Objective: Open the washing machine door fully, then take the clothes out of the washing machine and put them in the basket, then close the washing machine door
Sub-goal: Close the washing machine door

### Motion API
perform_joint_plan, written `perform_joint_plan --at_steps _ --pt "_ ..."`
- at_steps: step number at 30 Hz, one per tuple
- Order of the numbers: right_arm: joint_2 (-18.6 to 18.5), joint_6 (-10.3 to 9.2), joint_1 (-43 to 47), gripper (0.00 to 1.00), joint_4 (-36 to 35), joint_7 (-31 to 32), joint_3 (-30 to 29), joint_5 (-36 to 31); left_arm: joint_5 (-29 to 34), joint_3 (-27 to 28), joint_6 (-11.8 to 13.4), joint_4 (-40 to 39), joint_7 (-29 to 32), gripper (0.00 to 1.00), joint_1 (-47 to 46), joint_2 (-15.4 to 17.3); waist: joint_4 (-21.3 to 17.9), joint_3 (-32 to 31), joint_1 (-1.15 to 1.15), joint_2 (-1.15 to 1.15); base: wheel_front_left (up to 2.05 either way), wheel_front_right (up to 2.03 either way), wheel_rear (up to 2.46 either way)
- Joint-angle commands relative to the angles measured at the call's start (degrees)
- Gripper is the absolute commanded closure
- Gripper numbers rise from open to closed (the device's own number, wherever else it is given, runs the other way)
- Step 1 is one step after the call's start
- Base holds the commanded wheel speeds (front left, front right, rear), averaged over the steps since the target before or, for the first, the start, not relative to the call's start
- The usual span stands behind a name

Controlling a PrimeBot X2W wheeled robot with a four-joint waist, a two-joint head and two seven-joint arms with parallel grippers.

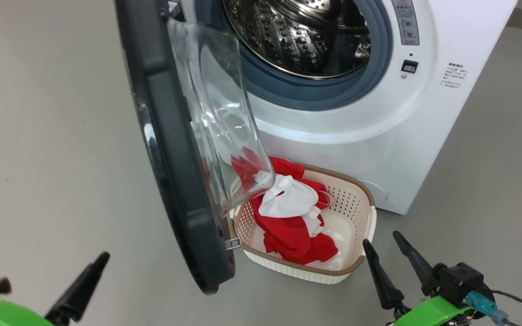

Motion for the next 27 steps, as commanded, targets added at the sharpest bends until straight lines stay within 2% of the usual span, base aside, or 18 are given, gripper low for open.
perform_joint_plan --at_steps 1,13,16,18,22,27 --pt "-0.3 0.36 -0.2 0.0 -1.3 -0.4 1.2 0.3 0.7 1.2 -0.4 -0.3 -2.6 0.0 -0.8 1.9 0.3 -0.4 0.0 0.0 0.0 0.0 0.0" --pt "-1.2 0.36 1.6 0.0 -1.7 -0.4 0.0 0.8 5.8 -6.3 -0.4 5.5 -19.4 0.0 0.5 2.6 0.6 -1.8 0.0 0.0 0.0 0.0 0.0" --pt "-1.4 0.36 2.2 0.0 -2.2 -0.4 -1.1 0.8 9.3 -7.6 -0.4 8.1 -22.0 0.0 0.0 3.0 0.5 -2.1 0.0 0.0 0.0 0.0 0.0" --pt "-1.4 0.36 2.5 0.0 -2.6 -0.4 -1.9 0.8 13.9 -7.7 -0.4 10.6 -22.6 0.0 -0.5 3.1 0.4 -2.2 0.0 0.0 0.0 0.0 0.0" --pt "-1.2 0.36 2.9 0.0 -3.7 -0.4 -3.7 0.6 26.4 1.3 -0.4 12.7 -22.8 0.0 -1.0 -1.8 0.4 -2.3 0.0 0.0 0.0 0.0 0.0" --pt "-1.0 0.36 3.0 0.0 -4.7 -0.4 -4.7 0.2 43.1 11.3 -0.4 10.4 -22.8 0.0 0.2 -9.0 0.2 -2.1 0.0 0.0 0.0 0.0 0.0"
